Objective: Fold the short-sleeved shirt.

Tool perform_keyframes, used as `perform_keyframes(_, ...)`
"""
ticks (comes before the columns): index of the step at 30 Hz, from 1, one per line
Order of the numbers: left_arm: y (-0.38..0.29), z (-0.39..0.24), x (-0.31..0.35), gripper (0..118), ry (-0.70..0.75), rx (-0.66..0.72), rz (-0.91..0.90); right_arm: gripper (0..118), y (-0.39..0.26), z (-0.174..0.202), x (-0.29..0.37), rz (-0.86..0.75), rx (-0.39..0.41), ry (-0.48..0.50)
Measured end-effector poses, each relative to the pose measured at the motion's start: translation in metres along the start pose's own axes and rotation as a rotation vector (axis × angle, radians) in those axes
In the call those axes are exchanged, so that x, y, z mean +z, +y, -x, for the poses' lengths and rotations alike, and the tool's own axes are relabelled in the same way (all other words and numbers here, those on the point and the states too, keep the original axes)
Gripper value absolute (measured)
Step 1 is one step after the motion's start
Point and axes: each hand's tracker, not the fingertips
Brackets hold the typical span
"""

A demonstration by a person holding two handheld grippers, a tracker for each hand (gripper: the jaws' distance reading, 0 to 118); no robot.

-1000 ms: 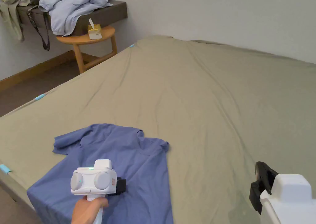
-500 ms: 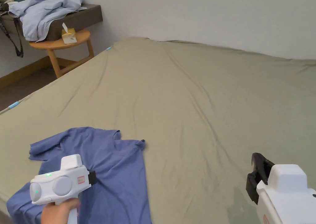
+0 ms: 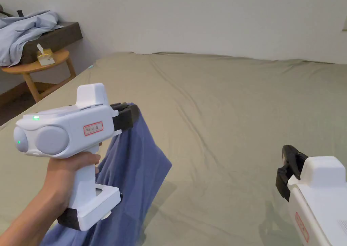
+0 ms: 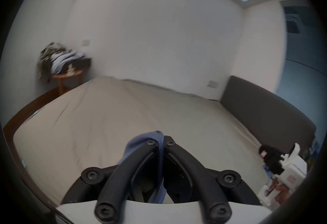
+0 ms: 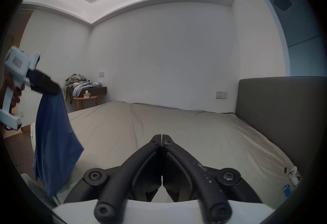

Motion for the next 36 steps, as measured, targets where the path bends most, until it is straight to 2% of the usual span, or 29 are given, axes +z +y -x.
perform_keyframes(4,0.028,-0.071,-0.015,3,-0.155,-0.086,-0.031,1,0.004,-0.033,0.019,-0.025,0.004,-0.075)
perform_keyframes(8,0.033,-0.134,-0.041,3,-0.247,-0.199,-0.028,1,0.004,-0.066,0.037,-0.034,0.000,-0.151)
perform_keyframes(16,-0.016,-0.225,-0.106,3,-0.456,-0.181,0.116,1,-0.004,-0.119,0.066,-0.017,0.001,-0.295)
perform_keyframes(19,-0.053,-0.248,-0.129,3,-0.470,-0.239,0.178,1,-0.009,-0.132,0.073,-0.007,-0.012,-0.325)
perform_keyframes(23,-0.126,-0.256,-0.164,3,-0.462,-0.228,0.368,1,-0.018,-0.143,0.076,0.015,-0.016,-0.351)
perform_keyframes(29,-0.241,-0.239,-0.202,3,-0.326,-0.237,0.647,1,-0.031,-0.145,0.073,0.049,-0.033,-0.355)
perform_keyframes(33,-0.283,-0.223,-0.215,3,-0.243,-0.237,0.771,1,-0.035,-0.140,0.070,0.062,-0.040,-0.344)
perform_keyframes(36,-0.282,-0.224,-0.209,6,-0.256,-0.222,0.741,1,-0.035,-0.135,0.068,0.067,-0.037,-0.337)
